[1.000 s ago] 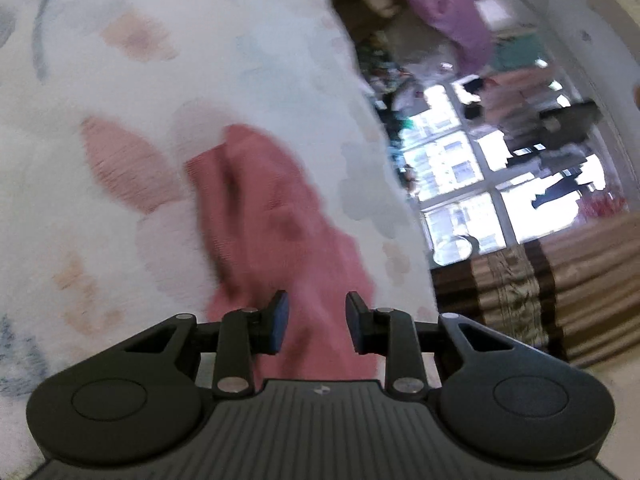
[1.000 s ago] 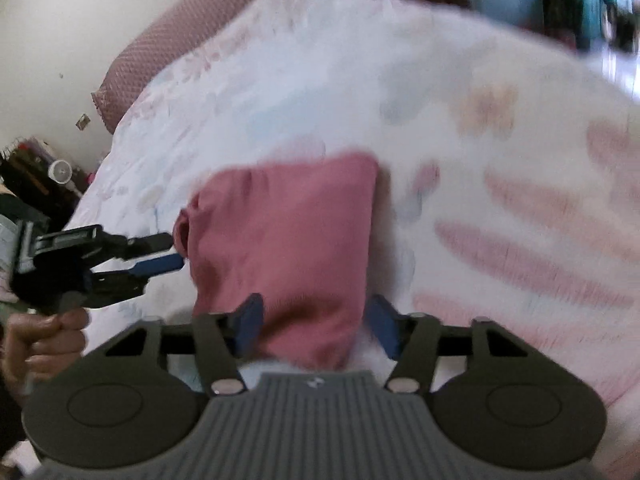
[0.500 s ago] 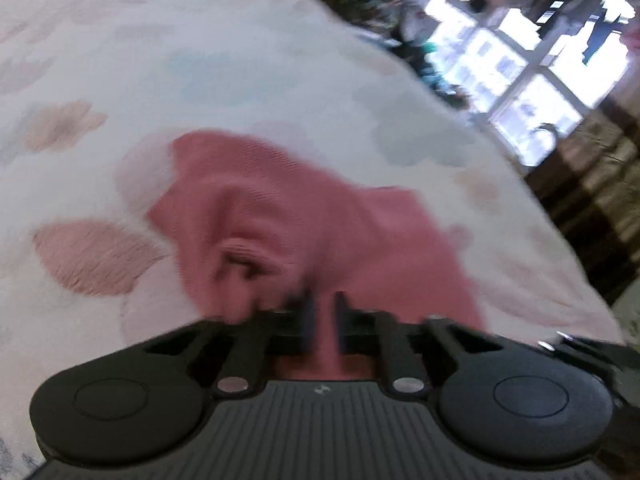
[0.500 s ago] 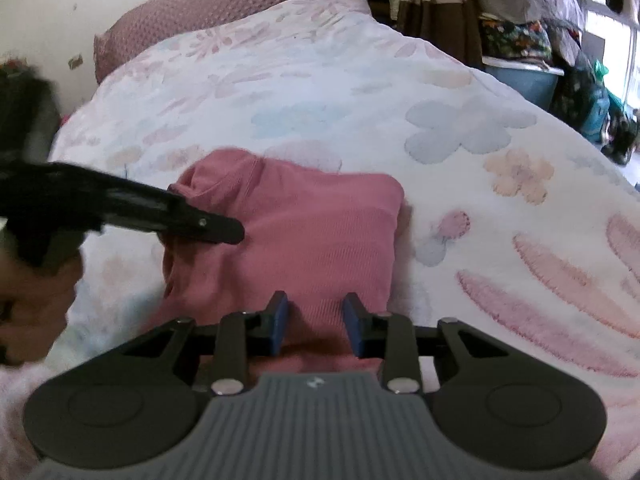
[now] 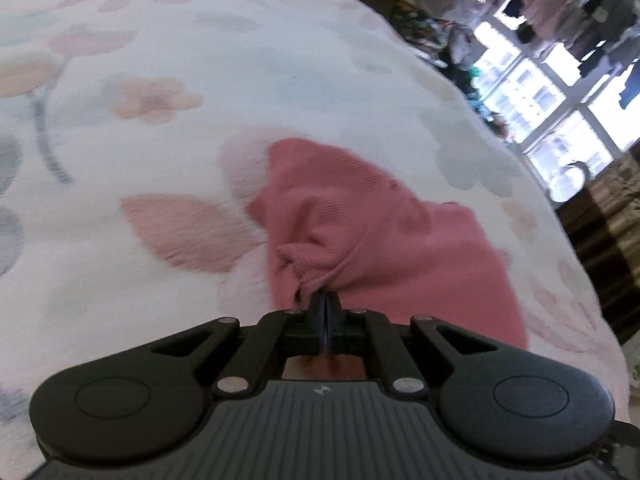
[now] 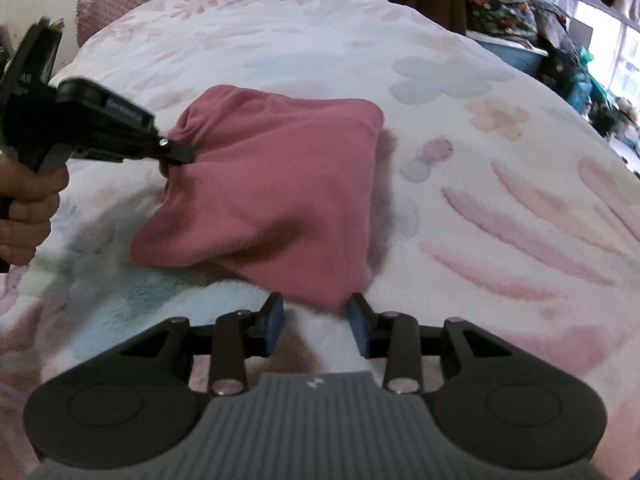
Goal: Fold small clothes
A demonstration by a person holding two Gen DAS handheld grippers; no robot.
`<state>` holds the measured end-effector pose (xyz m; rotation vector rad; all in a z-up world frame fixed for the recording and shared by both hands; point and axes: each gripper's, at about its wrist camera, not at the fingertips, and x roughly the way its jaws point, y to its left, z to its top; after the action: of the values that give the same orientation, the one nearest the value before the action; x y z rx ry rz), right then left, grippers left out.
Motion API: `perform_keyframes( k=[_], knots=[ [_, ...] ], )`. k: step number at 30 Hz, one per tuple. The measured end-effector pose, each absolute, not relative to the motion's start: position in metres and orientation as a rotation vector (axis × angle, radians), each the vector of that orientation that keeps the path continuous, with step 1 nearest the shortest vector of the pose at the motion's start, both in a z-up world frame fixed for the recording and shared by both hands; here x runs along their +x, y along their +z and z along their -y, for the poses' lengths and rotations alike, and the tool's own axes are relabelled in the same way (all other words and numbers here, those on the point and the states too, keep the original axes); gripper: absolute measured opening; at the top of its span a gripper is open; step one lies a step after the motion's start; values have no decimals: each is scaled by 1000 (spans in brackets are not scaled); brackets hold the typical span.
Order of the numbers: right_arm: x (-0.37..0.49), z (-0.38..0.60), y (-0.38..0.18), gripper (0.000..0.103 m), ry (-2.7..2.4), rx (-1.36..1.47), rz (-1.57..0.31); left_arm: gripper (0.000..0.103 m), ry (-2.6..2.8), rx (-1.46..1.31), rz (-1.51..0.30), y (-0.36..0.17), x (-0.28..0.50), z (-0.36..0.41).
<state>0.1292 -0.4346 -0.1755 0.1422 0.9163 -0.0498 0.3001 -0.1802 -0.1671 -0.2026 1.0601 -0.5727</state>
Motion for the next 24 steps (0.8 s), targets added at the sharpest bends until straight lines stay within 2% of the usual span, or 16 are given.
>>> perform_keyframes(
  k=[1,5,8,10,12,14,20,24],
  knots=[
    [124,433,-170,35,-57,152,-914,19,-561,-173,-1057,-163,295,179],
    [102,428,-145,51,-114,202,-912,41,-578,-71,-1033,-139,264,169],
    [88,420,-124,61,-162,227,-921,52,-591,-42,-1046,-120,236,160],
    [80,411,-110,75,-193,224,-925,60,-604,-35,-1054,-104,218,153],
    [73,400,-94,82,-222,211,-922,68,-615,-35,-1029,-83,199,148],
    [65,388,-75,82,-257,192,-916,90,-620,-14,-993,-60,183,148],
    [48,352,-29,82,-381,137,-909,95,-575,82,-905,-1,133,149],
    [34,329,-5,82,-428,121,-865,97,-525,159,-880,17,112,150]
  ],
)
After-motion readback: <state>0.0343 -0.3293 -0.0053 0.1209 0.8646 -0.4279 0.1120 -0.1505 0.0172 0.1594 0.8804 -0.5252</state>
